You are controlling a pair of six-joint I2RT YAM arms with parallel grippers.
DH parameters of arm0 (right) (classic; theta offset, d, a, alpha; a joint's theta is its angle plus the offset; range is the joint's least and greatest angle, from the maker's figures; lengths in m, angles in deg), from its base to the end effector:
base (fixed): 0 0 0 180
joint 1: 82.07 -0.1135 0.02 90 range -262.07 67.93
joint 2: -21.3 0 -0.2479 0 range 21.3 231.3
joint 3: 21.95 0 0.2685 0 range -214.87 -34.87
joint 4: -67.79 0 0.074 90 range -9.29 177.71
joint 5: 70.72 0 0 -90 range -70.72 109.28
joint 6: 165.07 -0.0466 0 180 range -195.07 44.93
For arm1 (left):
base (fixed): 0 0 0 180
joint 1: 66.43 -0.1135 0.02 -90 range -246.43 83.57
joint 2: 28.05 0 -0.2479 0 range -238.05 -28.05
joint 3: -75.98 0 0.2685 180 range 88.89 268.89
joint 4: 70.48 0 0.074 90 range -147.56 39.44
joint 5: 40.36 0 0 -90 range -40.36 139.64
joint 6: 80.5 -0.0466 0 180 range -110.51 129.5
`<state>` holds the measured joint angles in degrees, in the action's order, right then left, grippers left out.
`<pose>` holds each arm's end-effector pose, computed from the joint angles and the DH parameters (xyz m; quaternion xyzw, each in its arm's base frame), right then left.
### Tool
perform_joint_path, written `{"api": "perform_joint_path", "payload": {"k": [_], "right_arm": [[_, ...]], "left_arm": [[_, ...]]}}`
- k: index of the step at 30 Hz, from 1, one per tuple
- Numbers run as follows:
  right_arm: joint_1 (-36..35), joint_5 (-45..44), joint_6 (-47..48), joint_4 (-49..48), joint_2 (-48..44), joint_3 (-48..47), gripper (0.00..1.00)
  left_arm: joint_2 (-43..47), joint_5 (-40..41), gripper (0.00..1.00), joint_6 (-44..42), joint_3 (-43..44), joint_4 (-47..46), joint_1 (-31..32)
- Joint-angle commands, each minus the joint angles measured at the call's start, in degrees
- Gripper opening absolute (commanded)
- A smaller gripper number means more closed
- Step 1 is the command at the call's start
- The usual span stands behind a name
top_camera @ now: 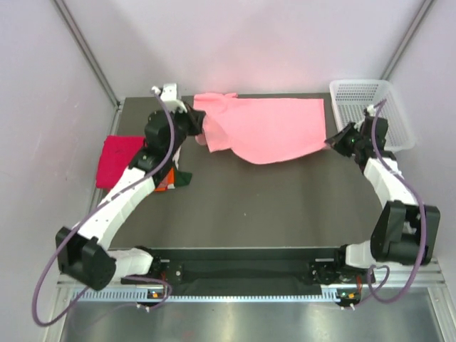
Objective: Fold and stack the t-shirts
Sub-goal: Flatten the tshirt out
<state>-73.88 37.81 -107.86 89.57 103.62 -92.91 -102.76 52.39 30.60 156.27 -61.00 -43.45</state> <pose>0.3476 -0.0351 0.2417 0.2320 0.8398 0.2384 0.4289 0.3158 -0.1315 0.3705 -0.0044 0.7307 -0.2398 0.6391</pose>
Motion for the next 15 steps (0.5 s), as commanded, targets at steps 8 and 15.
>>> {"api": "perform_joint_path", "payload": {"k": [8,15], "right_arm": [[2.62,-3.76,3.88,1.76,-20.70,15.05,0.00],[2.63,-6.30,5.28,8.44,-32.47,25.50,0.00]], "left_arm": [[17.48,3.85,0.00,6.05,-19.46,-0.79,5.49],[29.80,4.91,0.00,8.86,-30.37,10.28,6.46]]}}
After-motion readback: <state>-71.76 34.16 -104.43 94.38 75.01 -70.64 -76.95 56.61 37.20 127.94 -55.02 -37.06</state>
